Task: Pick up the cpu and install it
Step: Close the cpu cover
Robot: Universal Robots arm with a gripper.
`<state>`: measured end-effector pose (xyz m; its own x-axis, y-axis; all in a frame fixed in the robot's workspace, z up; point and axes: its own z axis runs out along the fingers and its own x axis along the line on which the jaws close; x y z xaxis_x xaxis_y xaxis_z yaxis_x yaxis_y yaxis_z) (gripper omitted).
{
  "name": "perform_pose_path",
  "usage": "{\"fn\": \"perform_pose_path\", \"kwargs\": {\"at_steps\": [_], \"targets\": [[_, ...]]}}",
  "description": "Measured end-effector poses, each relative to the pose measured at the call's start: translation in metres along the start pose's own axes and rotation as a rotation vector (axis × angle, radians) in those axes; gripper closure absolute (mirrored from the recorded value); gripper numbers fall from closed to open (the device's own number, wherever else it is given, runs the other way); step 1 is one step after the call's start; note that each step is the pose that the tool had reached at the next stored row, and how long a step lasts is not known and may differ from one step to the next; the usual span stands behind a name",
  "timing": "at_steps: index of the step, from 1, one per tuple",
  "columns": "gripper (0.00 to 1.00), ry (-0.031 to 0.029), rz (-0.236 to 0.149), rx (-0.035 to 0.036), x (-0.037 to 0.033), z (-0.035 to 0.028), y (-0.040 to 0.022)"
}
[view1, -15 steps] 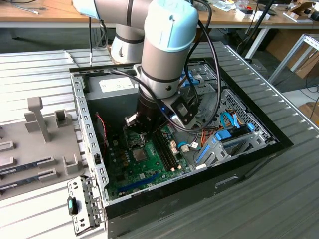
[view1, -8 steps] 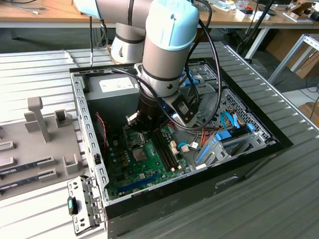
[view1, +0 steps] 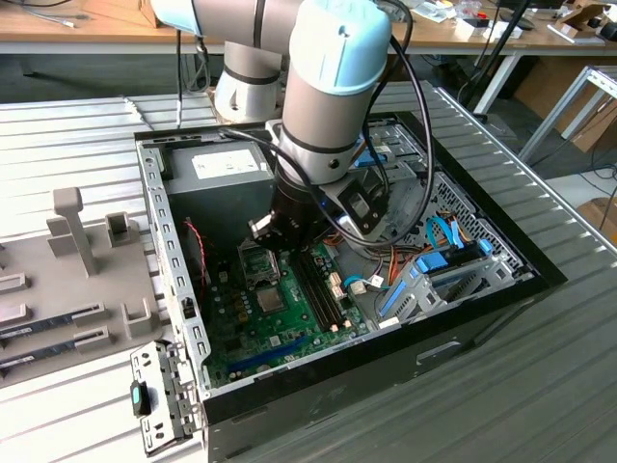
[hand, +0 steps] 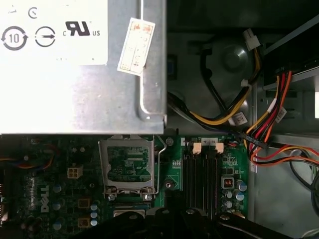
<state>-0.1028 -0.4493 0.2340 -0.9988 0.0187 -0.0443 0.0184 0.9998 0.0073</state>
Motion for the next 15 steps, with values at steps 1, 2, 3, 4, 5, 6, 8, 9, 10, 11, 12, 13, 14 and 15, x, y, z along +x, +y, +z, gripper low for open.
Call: {"fn": "perform_pose_path", "kwargs": {"at_steps": [1, 2, 3, 4, 5, 6, 8, 9, 10, 11, 12, 13, 14, 15], "targets": [[0.89, 0.0, 0.0, 0.0, -0.0008, 0.0, 0.0003], [0.89, 0.0, 0.0, 0.0, -0.0016, 0.0001, 0.0007], [0.89, 0.0, 0.0, 0.0, -0.0024, 0.0002, 0.0009], [0.89, 0.0, 0.0, 0.0001, -0.0031, 0.0002, 0.0012], [0.89, 0.0001, 0.0, 0.0001, -0.004, 0.0002, 0.0016], [0.89, 0.0001, 0.0, 0.0, -0.0048, 0.0003, 0.0019], [0.89, 0.0, 0.0, 0.0, -0.0058, 0.0004, 0.0034], [0.89, 0.0, 0.0, 0.0, -0.0058, 0.0005, 0.0041], [0.89, 0.0, 0.0, 0.0, -0.0058, 0.0006, 0.0045], [0.89, 0.0, 0.0, 0.0, -0.0058, 0.0006, 0.0049], [0.89, -0.0001, 0.0, 0.0, -0.0058, 0.0007, 0.0051], [0.89, 0.0, 0.0, 0.0001, -0.0058, 0.0006, 0.0056], [0.89, 0.0, 0.0, 0.0, -0.0058, 0.0007, 0.0059], [0.89, 0.0, 0.0, 0.0, -0.0058, 0.0007, 0.0063]]}}
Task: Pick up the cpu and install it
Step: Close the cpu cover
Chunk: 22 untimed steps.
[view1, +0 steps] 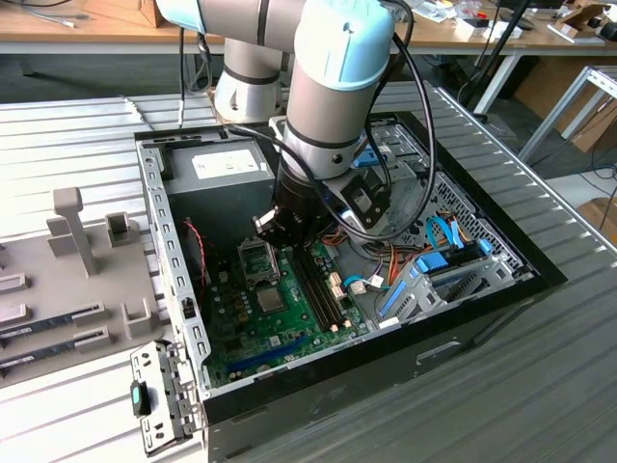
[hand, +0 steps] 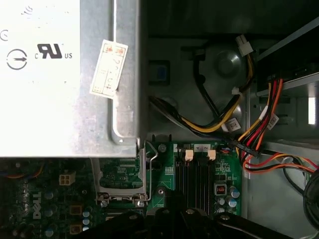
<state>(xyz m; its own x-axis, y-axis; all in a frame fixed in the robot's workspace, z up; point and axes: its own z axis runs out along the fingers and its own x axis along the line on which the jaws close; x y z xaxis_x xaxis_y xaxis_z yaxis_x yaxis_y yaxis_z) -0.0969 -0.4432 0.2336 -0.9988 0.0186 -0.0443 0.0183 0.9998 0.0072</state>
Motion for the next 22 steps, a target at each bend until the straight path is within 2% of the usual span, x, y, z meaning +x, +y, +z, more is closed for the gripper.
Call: {"fn": "perform_pose_path", "kwargs": {"at_steps": [4, 10, 11, 15, 22], "targets": [[0.89, 0.0, 0.0, 0.0, 0.0001, 0.0001, 0.0067], [0.89, 0.0, 0.0, 0.0, 0.0002, 0.0001, 0.0115], [0.89, 0.0, 0.0, 0.0, 0.0003, 0.0002, 0.014], [0.89, 0.0, 0.0, 0.0, 0.0003, 0.0002, 0.0174], [0.89, 0.0, 0.0, 0.0, 0.0005, 0.0004, 0.0272]]}}
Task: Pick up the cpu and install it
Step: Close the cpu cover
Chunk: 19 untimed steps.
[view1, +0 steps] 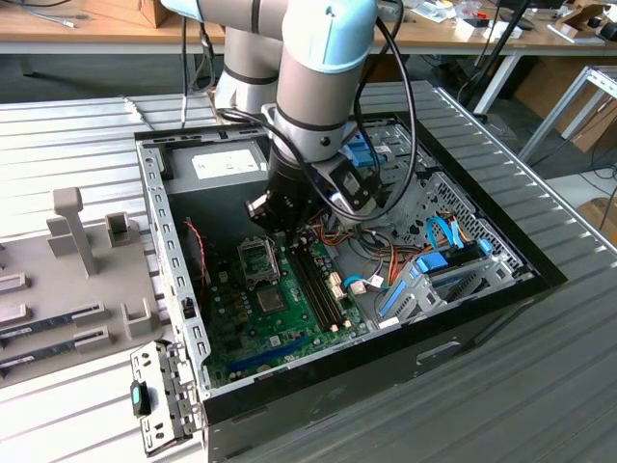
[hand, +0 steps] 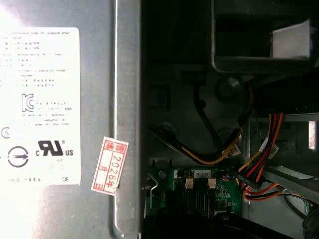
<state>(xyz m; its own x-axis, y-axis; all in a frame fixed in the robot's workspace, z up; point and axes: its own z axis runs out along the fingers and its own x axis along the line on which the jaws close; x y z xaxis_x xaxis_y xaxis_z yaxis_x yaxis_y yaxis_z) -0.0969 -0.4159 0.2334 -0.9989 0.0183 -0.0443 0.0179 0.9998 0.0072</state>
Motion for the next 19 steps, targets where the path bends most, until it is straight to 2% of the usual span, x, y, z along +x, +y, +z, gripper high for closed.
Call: {"fn": "perform_pose_path", "kwargs": {"at_steps": [4, 9, 14, 19], "targets": [[0.89, 0.0, 0.0, 0.0, 0.0001, 0.0001, 0.0044], [0.89, 0.0, 0.0, 0.0, 0.0003, 0.0002, 0.0156], [0.89, 0.0, 0.0, 0.0, 0.0003, 0.0002, 0.0158], [0.89, -0.0001, 0.0, 0.0023, 0.0001, 0.0002, 0.007]]}}
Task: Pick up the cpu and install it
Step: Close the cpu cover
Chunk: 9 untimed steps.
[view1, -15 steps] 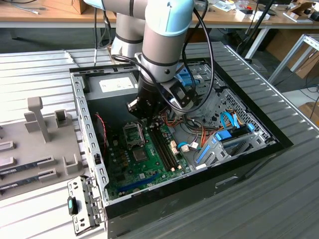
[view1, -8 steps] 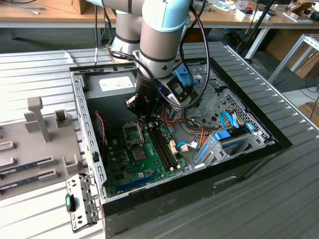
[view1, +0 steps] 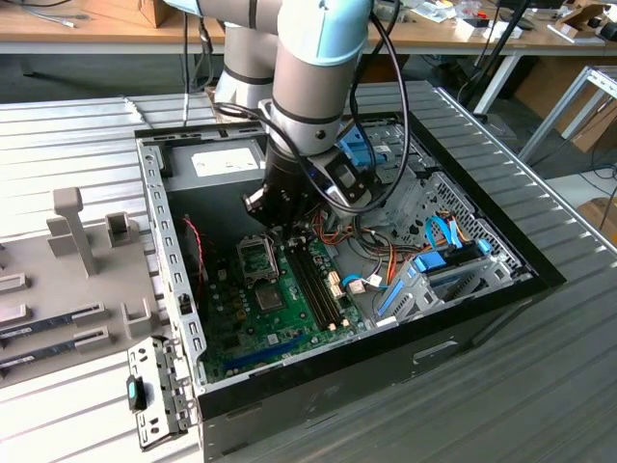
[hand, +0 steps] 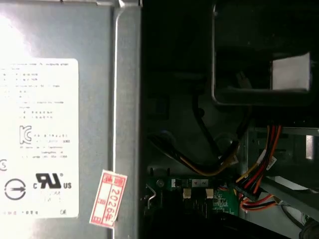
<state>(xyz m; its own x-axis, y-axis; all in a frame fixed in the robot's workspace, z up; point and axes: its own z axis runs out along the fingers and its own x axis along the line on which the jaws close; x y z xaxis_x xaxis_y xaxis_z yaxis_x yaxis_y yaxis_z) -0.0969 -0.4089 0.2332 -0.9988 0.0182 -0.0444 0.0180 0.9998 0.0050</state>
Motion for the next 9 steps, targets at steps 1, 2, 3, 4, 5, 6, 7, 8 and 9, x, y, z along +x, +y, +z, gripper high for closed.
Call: {"fn": "perform_pose_path", "kwargs": {"at_steps": [1, 2, 3, 4, 5, 6, 7, 8, 9], "targets": [[0.89, 0.0, 0.0, 0.0001, 0.0, 0.0, -0.0018], [0.89, 0.0001, 0.0, 0.0001, 0.0, 0.0, -0.0033], [0.89, 0.0001, 0.0, -0.0003, 0.0, 0.0, -0.0032], [0.89, 0.0005, 0.001, -0.0116, -0.0002, -0.0001, -0.0033], [0.89, 0.0006, 0.001, -0.0308, -0.0007, 0.0, -0.0033], [0.89, 0.0009, 0.001, -0.0503, -0.0014, 0.0, -0.0033], [0.89, 0.0015, 0.001, -0.0684, -0.0022, 0.0001, -0.0032], [0.89, 0.0019, 0.001, -0.0945, -0.0033, 0.0001, -0.0032], [0.89, 0.0022, 0.002, -0.1113, -0.0039, 0.0001, -0.0033]]}}
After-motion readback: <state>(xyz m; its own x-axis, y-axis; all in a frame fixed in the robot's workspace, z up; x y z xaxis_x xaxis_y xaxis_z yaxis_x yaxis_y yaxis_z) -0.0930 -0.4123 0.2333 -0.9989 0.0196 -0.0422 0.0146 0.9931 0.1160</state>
